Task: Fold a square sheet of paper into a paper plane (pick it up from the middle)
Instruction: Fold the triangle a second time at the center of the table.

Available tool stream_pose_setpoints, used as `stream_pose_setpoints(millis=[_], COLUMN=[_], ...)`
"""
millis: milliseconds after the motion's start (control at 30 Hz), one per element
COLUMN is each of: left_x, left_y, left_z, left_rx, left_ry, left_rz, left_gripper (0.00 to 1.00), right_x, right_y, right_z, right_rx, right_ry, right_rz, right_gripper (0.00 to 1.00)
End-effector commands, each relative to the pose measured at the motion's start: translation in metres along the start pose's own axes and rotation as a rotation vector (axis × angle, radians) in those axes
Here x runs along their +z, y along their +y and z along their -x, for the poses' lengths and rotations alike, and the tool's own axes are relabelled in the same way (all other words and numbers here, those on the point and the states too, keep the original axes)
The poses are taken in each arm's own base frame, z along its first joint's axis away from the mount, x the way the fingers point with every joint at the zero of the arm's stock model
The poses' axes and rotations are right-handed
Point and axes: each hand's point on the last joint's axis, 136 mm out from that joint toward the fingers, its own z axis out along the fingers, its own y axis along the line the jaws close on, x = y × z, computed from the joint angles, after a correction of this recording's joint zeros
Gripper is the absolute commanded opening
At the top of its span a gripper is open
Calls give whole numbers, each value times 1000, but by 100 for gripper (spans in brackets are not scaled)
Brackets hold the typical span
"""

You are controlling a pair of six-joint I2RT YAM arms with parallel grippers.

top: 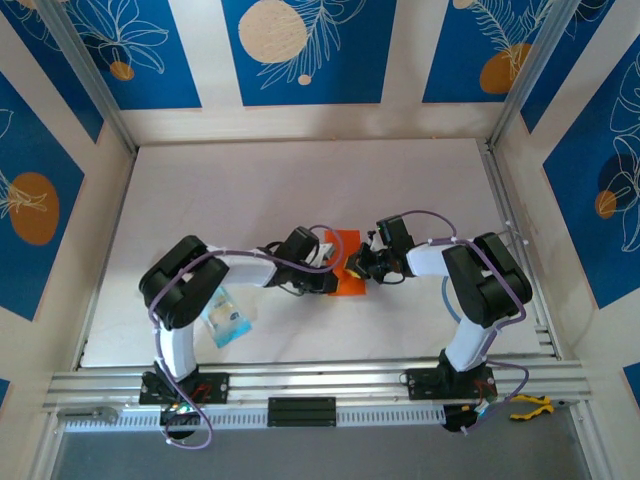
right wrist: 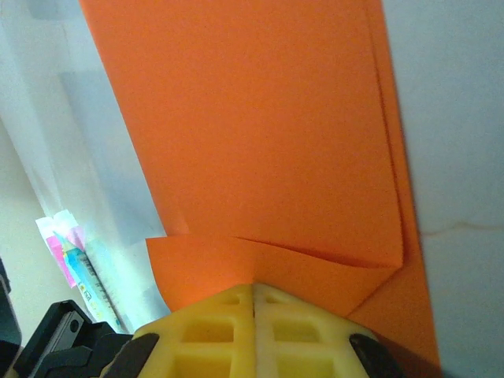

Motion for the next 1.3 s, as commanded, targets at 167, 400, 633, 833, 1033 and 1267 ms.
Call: stream_pose_setpoints(millis=[167,400,633,833,1033,1267], left_x=[-9,-33,-30,-10,5,7], left_y=[27,-1,-20,-12,27,47], left_z=[-46,-19,20,36,13,-13], left_rx=[-95,-12,28,16,-35,-66], left_ry=[119,21,-46,-33,31,66], left_rz=[69,51,18,41,148,173], left_gripper=[8,8,8,7,4,2], right_x=[0,0,0,-2,-4,-19], right_y=[-36,-36,-35,-33,-25,9], right_z=[-7,-8,-8,-8,-4,4], right_rx=[57,59,60,59,28,-64], right_ry=[10,11,13,10,1,-26], right_rz=[-126,-126,-119,-116,-111,-39], right_gripper=[0,0,0,0,0,1])
